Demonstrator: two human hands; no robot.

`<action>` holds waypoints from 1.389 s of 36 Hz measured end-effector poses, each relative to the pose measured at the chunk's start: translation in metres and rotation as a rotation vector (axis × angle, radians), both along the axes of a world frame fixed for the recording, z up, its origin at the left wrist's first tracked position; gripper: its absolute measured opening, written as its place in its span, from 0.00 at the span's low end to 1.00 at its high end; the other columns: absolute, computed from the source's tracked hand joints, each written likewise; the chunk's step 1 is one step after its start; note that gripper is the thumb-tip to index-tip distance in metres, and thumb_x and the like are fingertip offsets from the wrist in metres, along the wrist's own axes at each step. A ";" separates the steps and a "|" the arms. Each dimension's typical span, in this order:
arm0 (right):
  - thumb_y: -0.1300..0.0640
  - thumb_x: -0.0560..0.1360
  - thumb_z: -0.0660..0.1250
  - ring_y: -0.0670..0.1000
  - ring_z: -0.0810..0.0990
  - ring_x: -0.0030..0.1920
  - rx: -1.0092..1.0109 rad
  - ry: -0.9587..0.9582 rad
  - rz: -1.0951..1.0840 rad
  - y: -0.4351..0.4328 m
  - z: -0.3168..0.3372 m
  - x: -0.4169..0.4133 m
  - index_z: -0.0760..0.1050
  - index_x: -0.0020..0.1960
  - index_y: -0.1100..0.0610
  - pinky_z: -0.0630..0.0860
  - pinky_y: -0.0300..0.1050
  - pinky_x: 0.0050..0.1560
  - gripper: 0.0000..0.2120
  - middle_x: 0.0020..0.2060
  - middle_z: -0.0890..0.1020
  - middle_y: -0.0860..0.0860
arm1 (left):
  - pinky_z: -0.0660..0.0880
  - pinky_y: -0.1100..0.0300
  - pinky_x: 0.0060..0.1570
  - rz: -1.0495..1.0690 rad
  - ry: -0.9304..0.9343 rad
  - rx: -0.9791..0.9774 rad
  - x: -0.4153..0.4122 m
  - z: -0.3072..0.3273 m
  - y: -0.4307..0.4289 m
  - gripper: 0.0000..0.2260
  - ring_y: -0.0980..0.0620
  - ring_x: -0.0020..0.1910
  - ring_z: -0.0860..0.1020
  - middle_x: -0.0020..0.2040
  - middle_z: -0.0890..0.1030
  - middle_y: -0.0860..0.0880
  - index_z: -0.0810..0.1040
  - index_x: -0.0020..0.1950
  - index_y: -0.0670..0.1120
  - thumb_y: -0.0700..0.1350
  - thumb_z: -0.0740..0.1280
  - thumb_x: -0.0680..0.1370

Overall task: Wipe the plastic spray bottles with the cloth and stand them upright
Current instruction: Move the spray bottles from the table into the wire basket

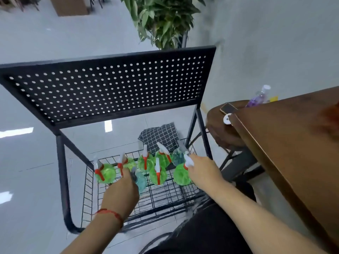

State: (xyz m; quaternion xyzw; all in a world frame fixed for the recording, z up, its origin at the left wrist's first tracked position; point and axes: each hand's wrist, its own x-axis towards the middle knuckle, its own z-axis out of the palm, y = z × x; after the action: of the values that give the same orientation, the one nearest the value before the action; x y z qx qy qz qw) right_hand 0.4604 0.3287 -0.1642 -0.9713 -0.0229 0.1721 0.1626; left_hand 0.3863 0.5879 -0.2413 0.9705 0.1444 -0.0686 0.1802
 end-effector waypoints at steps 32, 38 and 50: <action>0.52 0.84 0.61 0.57 0.83 0.56 0.117 -0.076 0.046 0.009 0.019 -0.003 0.63 0.82 0.47 0.79 0.50 0.54 0.26 0.58 0.85 0.52 | 0.82 0.54 0.34 -0.069 0.007 0.077 0.013 0.071 -0.026 0.19 0.52 0.32 0.80 0.40 0.81 0.53 0.61 0.71 0.49 0.55 0.62 0.85; 0.50 0.85 0.61 0.62 0.82 0.60 0.071 -0.218 0.032 -0.016 0.077 -0.030 0.67 0.78 0.49 0.79 0.53 0.55 0.22 0.63 0.83 0.54 | 0.84 0.43 0.52 -0.259 -0.164 0.168 0.016 0.121 -0.062 0.25 0.44 0.39 0.83 0.39 0.77 0.53 0.59 0.76 0.51 0.60 0.62 0.84; 0.47 0.84 0.62 0.61 0.82 0.61 -0.038 -0.562 -0.182 -0.145 0.200 -0.104 0.68 0.78 0.48 0.81 0.56 0.60 0.23 0.63 0.83 0.50 | 0.80 0.48 0.46 -0.687 -0.475 0.271 0.024 0.239 -0.199 0.20 0.44 0.60 0.81 0.60 0.81 0.50 0.66 0.73 0.50 0.55 0.63 0.84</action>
State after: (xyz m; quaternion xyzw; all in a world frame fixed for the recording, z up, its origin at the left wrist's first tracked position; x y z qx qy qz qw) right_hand 0.3565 0.1838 0.0357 -0.9818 0.0232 -0.1185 0.1464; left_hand 0.4107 0.3889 -0.0026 0.9659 -0.2246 0.1201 0.0461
